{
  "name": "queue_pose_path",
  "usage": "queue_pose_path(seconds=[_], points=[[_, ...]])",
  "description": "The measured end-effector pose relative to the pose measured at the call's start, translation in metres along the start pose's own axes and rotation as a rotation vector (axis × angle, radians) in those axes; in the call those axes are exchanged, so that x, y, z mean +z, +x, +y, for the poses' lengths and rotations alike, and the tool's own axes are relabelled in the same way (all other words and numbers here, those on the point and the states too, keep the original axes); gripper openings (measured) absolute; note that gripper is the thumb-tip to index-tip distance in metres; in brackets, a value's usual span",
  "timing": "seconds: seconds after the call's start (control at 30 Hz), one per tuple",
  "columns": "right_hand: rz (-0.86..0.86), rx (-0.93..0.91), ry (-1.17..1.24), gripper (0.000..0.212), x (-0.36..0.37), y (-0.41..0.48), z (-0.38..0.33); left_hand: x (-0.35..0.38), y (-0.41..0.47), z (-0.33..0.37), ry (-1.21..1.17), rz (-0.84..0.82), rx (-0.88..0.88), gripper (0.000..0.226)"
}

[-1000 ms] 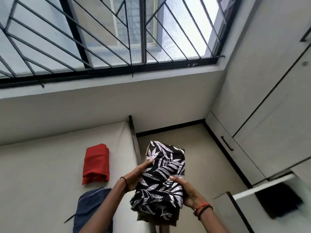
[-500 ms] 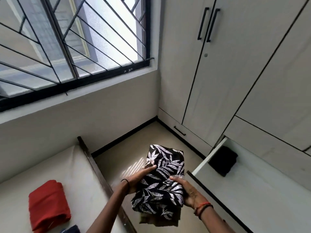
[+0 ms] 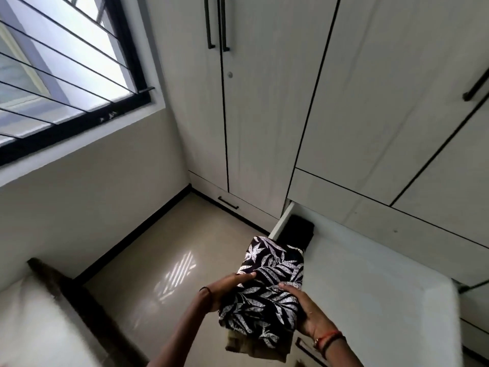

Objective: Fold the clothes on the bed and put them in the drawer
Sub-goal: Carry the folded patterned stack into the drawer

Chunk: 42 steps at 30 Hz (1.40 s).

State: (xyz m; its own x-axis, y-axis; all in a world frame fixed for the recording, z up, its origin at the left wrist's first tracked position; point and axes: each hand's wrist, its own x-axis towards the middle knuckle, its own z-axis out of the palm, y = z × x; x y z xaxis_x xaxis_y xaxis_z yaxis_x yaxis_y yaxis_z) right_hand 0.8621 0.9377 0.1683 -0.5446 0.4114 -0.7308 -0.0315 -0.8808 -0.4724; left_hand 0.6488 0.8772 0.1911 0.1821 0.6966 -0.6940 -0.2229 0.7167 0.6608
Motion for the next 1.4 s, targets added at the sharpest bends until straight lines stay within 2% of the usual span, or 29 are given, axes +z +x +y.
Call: queue_pose_path(seconds=[0.27, 0.43, 0.6, 0.77, 0.9, 1.03, 1.07, 1.13, 1.2, 1.3, 1.4], points=[[0.065, 0.035, 0.097, 0.045, -0.131, -0.001, -0.085, 0.097, 0.129, 0.047, 0.041, -0.064, -0.162, 0.063], [0.119, 0.053, 0.173, 0.044, -0.193, 0.002, -0.113, 0.14, 0.195, 0.052, -0.038, -0.088, -0.318, 0.052], [0.112, 0.082, 0.242, 0.047, -0.23, 0.025, -0.121, 0.146, 0.243, 0.046, -0.046, -0.047, -0.389, 0.039], [0.161, 0.092, 0.294, 0.038, -0.271, 0.06, -0.115, 0.145, 0.304, 0.024, -0.054, -0.005, -0.442, 0.029], [0.256, 0.117, 0.295, 0.035, -0.311, 0.1, -0.105, 0.146, 0.359, 0.002, -0.009, 0.01, -0.441, 0.027], [0.325, 0.139, 0.329, 0.034, -0.35, 0.15, -0.103, 0.138, 0.417, -0.016, -0.003, 0.032, -0.428, 0.05], [0.345, 0.142, 0.336, 0.037, -0.362, 0.168, -0.104, 0.135, 0.435, -0.022, -0.014, 0.034, -0.416, 0.049], [0.384, 0.154, 0.325, 0.04, -0.375, 0.191, -0.11, 0.133, 0.459, -0.024, -0.001, 0.042, -0.388, 0.028], [0.398, 0.155, 0.305, 0.034, -0.386, 0.212, -0.115, 0.13, 0.482, -0.022, 0.012, 0.062, -0.355, 0.021], [0.433, 0.15, 0.275, 0.026, -0.398, 0.238, -0.124, 0.123, 0.51, -0.023, 0.057, 0.095, -0.329, 0.052], [0.436, 0.132, 0.263, 0.031, -0.408, 0.266, -0.134, 0.117, 0.535, -0.02, 0.068, 0.151, -0.307, 0.041]])
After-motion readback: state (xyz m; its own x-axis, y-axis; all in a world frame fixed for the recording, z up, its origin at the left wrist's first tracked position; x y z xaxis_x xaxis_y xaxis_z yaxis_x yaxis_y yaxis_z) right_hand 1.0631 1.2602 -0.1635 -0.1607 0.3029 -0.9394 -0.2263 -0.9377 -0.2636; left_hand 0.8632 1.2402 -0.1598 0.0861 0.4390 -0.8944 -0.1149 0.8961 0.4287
